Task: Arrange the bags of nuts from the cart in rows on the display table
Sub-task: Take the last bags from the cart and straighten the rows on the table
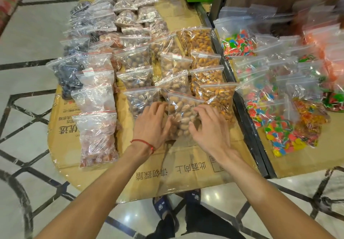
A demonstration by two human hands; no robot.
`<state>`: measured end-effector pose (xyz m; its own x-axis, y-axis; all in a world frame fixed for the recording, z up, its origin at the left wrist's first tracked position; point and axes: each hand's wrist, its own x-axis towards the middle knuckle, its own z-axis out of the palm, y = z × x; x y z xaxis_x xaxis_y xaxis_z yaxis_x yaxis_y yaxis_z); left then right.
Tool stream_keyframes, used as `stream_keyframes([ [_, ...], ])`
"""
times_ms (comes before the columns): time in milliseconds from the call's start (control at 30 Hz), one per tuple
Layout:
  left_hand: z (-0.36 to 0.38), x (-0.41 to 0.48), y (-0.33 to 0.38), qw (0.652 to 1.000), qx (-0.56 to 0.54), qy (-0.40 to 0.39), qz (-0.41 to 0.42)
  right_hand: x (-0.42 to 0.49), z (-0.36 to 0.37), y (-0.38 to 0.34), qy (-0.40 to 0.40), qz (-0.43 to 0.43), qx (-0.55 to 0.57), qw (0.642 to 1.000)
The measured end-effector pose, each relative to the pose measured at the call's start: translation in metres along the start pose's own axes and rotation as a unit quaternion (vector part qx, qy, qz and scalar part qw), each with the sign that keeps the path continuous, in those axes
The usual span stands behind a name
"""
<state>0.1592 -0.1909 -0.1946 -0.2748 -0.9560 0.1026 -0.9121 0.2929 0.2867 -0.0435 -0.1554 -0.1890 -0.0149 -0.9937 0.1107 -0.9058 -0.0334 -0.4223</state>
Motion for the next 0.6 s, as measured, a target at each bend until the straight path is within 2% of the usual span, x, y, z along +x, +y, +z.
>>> stream_keyframes([
  [133, -0.013, -0.001, -0.012, 0.992, 0.126, -0.015, 0.008, 0.016, -0.007, 0.008, -0.006, -0.080, -0.093, 0.992],
  [367, -0.031, -0.007, -0.012, 0.979, 0.203, -0.013, -0.013, 0.049, -0.021, 0.017, -0.048, -0.183, -0.177, 0.966],
  [600, -0.057, 0.003, -0.028, 0.969, 0.239, -0.021, -0.061, 0.077, -0.029, -0.003, -0.037, -0.226, -0.175, 0.958],
])
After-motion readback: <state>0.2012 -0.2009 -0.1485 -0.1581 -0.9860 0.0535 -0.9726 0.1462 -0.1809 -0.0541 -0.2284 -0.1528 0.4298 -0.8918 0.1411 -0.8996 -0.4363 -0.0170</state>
